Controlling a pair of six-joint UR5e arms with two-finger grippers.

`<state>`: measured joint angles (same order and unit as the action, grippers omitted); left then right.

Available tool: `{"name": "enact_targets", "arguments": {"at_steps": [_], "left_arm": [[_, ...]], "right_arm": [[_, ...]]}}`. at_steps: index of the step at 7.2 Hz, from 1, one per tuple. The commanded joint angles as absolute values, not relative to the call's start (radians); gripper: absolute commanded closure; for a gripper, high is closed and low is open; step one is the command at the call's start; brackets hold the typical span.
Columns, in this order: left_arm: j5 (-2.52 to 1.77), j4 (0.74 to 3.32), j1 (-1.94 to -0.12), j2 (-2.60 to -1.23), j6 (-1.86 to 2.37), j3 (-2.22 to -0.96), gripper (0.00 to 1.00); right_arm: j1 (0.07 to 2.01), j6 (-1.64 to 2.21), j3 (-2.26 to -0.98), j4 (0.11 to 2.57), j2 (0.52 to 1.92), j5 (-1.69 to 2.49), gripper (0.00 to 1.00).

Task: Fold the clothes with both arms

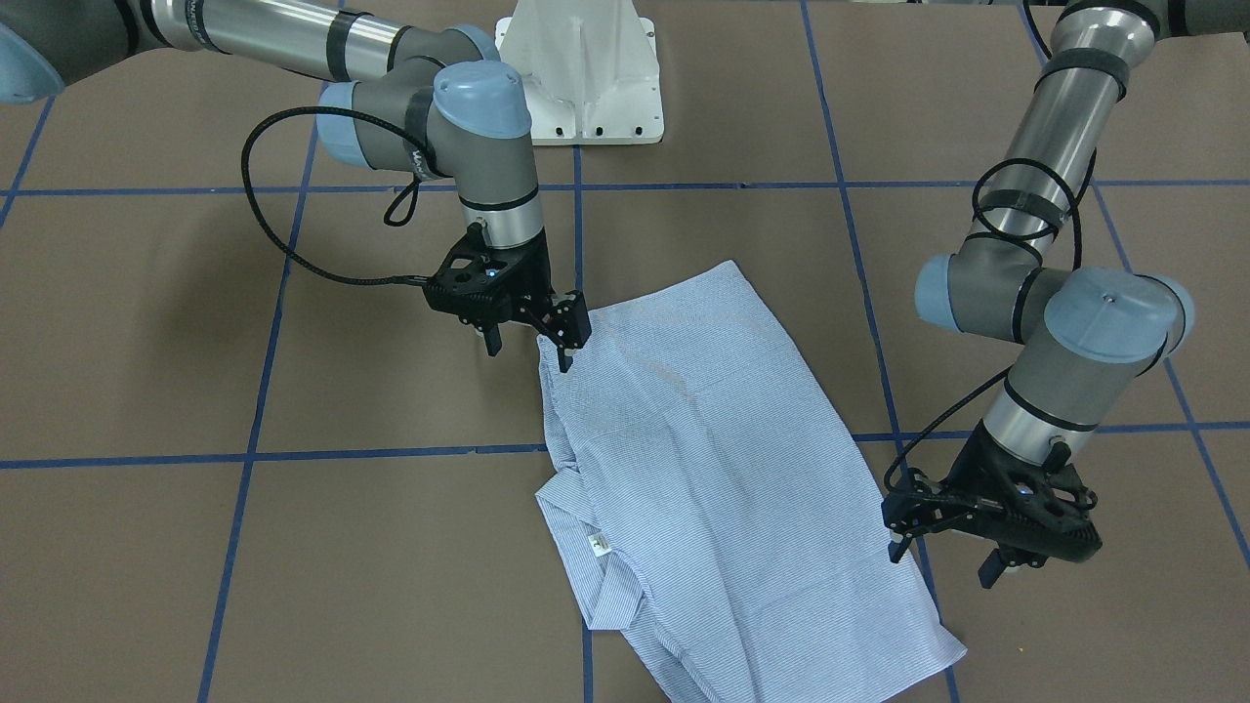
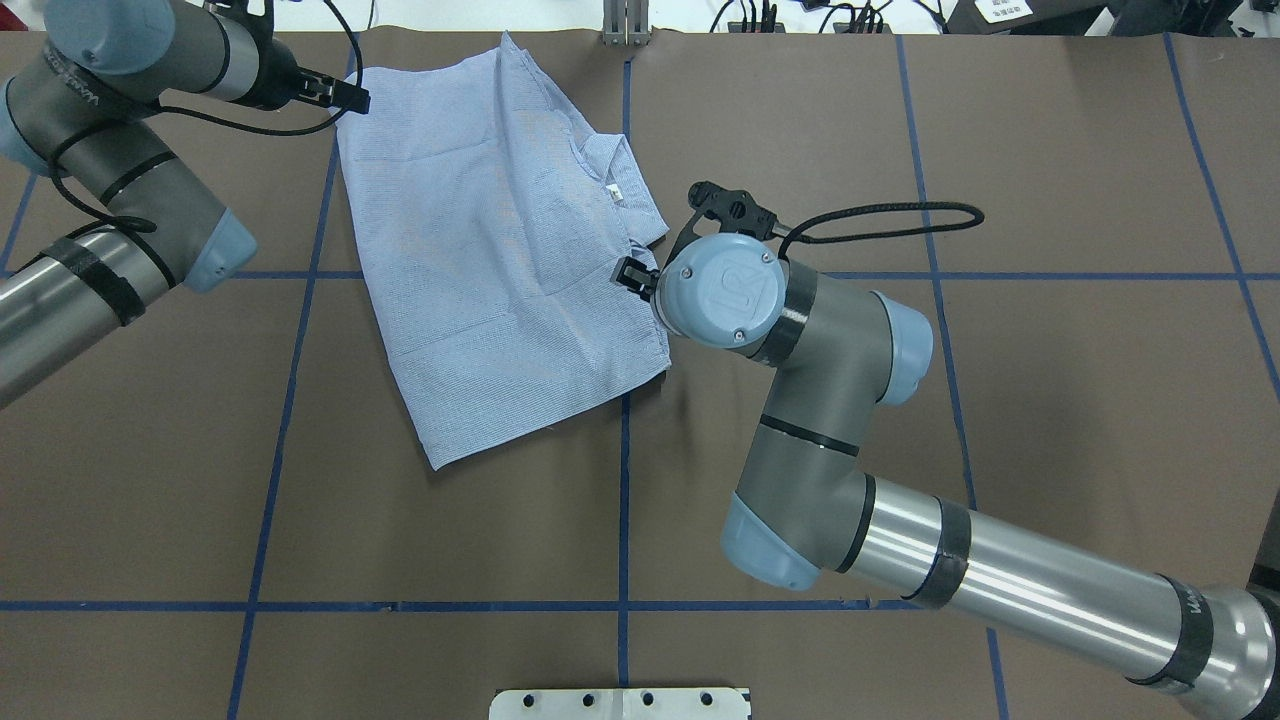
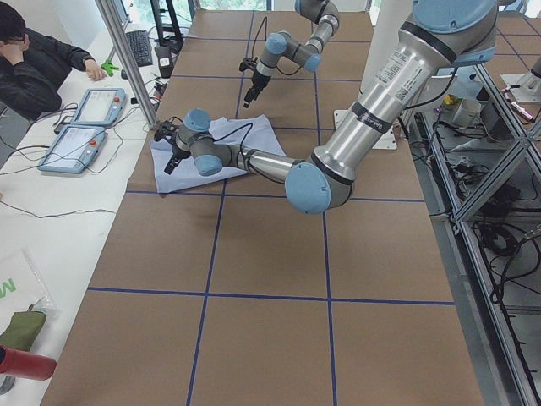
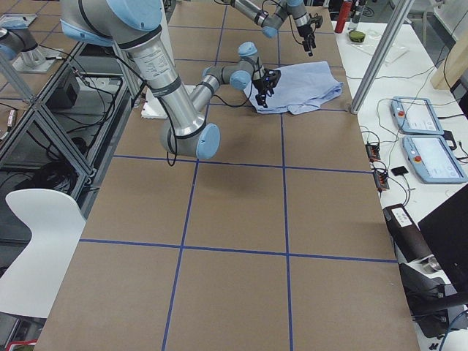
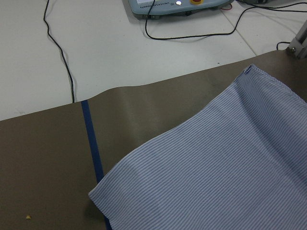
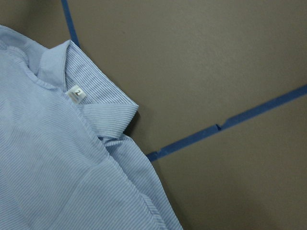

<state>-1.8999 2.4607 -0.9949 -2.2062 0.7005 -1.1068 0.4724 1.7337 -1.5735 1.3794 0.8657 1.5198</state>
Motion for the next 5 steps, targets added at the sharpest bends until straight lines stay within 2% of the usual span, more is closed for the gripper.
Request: {"name": "enact_targets", "arguments": {"at_steps": [1,3,5], "left_arm": [[-1.898,2.464,-0.985,-2.194,0.724,-1.121,0.0],[-1.898,2.465,-0.985,-2.181,0.739,-1.123,0.0],[-1.898,2.467,-0.985,-2.177,0.741,-1.124,0.0]], "right_arm": [[0.39,1.894,-1.565,1.382,0.871,1.449,0.03],[0.377,1.921,-1.551,1.379,0.868,1.431,0.11],[0.377,1.922,-1.511,1.371,0.853,1.416,0.11]]}}
